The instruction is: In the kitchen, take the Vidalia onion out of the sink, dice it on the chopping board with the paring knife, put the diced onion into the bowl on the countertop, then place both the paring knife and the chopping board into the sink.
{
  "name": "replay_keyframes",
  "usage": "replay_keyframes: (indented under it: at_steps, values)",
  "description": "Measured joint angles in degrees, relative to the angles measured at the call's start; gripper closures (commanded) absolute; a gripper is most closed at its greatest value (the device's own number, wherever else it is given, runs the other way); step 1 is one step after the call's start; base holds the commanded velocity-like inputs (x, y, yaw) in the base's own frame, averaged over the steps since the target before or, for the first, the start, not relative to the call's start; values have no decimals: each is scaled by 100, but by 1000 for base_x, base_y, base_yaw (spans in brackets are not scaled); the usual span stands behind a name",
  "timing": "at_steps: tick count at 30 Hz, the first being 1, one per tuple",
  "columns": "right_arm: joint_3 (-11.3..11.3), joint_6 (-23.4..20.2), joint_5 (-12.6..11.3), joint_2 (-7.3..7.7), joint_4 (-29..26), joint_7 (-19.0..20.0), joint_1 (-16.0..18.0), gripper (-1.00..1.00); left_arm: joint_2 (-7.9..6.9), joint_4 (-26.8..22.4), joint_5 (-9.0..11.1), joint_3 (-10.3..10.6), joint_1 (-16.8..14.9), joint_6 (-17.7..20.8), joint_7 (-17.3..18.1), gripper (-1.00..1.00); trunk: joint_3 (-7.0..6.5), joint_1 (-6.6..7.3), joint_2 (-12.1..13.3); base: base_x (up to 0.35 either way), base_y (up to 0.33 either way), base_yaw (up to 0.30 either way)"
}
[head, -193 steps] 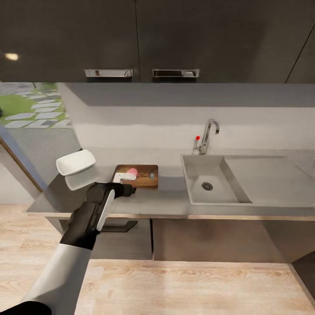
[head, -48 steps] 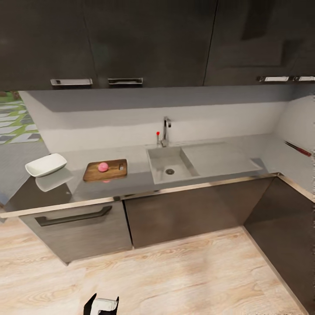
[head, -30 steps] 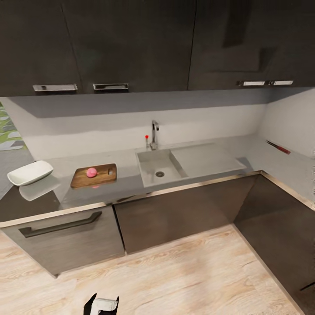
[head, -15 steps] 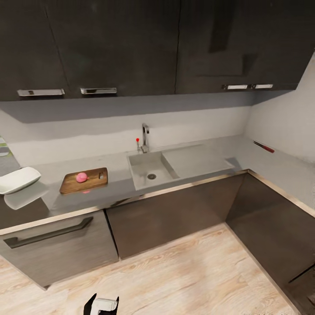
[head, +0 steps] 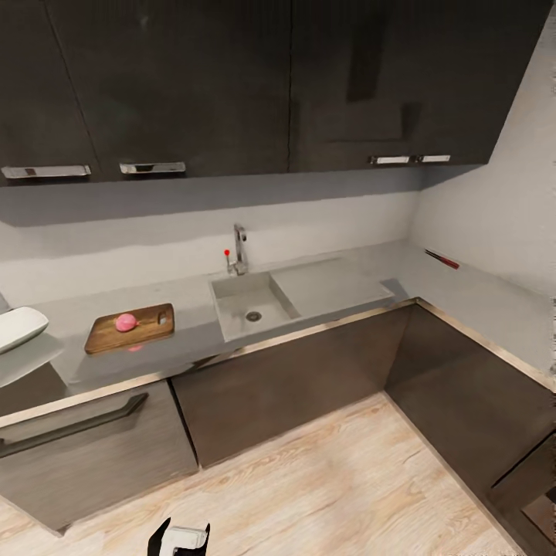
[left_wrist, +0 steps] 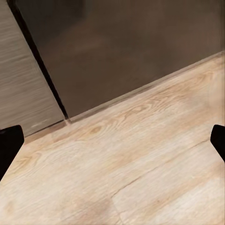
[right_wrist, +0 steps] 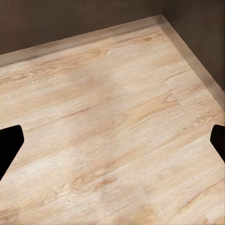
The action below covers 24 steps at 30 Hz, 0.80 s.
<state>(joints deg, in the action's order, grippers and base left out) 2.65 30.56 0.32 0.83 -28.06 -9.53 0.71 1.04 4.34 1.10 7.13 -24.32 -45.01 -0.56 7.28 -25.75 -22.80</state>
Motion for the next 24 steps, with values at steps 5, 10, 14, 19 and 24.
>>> replay_keyframes:
  at_steps: [5, 10, 14, 19, 24]
  values:
    - [1, 0, 3, -2, 0, 0, 0, -100, 4, 0, 0, 2, 0, 0, -2, -100, -39, 0, 0, 0, 0, -135]
    - [1, 0, 0, 0, 0, 0, 1, -100, 7, 0, 0, 1, 0, 2, -1, -100, -79, 0, 0, 0, 0, -116]
    - [3, 0, 0, 0, 0, 0, 3, -100, 6, 0, 0, 2, 0, 6, -1, -100, -111, 0, 0, 0, 0, -113]
    - [3, 0, 1, -1, 0, 0, 2, -100, 8, 1, 0, 2, 0, 8, 0, -100, -151, 0, 0, 0, 0, -112]
    - [4, 0, 0, -1, 0, 0, -2, -100, 8, 0, 0, 1, 0, 9, 0, -100, -192, 0, 0, 0, 0, -110]
